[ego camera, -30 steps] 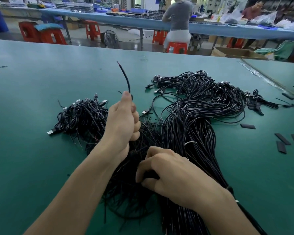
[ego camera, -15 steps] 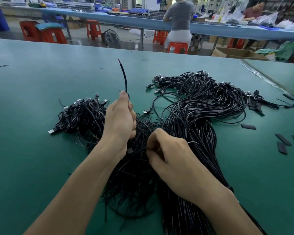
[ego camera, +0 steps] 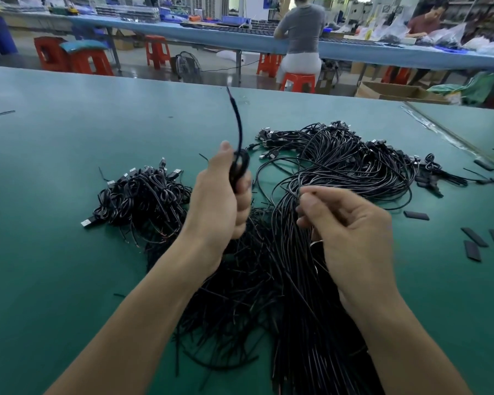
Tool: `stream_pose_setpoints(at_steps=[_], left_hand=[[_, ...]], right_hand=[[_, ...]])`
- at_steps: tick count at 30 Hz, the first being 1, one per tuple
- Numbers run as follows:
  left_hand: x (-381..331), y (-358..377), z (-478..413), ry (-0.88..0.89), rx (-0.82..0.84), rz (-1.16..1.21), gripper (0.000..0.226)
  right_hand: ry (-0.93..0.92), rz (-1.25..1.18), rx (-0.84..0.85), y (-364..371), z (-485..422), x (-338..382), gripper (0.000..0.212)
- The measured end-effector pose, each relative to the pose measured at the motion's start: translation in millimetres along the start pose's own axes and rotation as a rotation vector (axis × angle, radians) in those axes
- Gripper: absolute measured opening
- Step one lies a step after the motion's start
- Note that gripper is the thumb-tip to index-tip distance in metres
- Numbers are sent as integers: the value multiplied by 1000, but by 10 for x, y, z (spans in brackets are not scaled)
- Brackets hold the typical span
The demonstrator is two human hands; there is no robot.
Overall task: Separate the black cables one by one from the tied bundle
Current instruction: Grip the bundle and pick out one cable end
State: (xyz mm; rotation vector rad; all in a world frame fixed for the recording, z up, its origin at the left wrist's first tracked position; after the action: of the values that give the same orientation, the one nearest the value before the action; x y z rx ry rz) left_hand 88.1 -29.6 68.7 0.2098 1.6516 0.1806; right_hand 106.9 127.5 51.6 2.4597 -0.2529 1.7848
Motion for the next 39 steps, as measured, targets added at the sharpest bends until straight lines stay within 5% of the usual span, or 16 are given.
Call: stream_pose_setpoints(at_steps=[4,10,14,17,24,28,32,37,39], left_hand=[[9,235,146,39,284,-159,68],[49,341,209,51,301,-104,48],[64,289,154,53,227,6,24],[49,277,151,178,184,82,28],[152,185,33,235,-47,-295,53],[222,157,35,41,115,-398,56],[163,230,150,-179,331,-276,65],[135,320,207,-303,612,-293,75],[144,315,194,-333,676,-413,53]], right_hand=[[28,-303,-189,-8,14,95,14],[52,-442,-176,128,112,217,10],[107,-345,-22,162,132,221,7],[122,-200,85,150,139,236,15],[-207,410,201,22,97,328,20],[-458,715,281,-19,96,355,5],[-607,713,279,-119,70,443,7],[-407,609,342,-252,-2,461,12],[-355,592,393,-257,-7,457,4]])
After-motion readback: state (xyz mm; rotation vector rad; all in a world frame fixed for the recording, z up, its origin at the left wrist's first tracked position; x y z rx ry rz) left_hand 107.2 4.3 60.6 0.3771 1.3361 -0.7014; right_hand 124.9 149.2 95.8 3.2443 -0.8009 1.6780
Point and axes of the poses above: each hand's wrist, its own z-axis away from the middle knuckle, its own y-axis out of the palm, x = y × z, the point moved 2 cm from there along -z, towards the middle knuckle, and after that the axes turned 3 degrees about y, right-handed, at the moved point
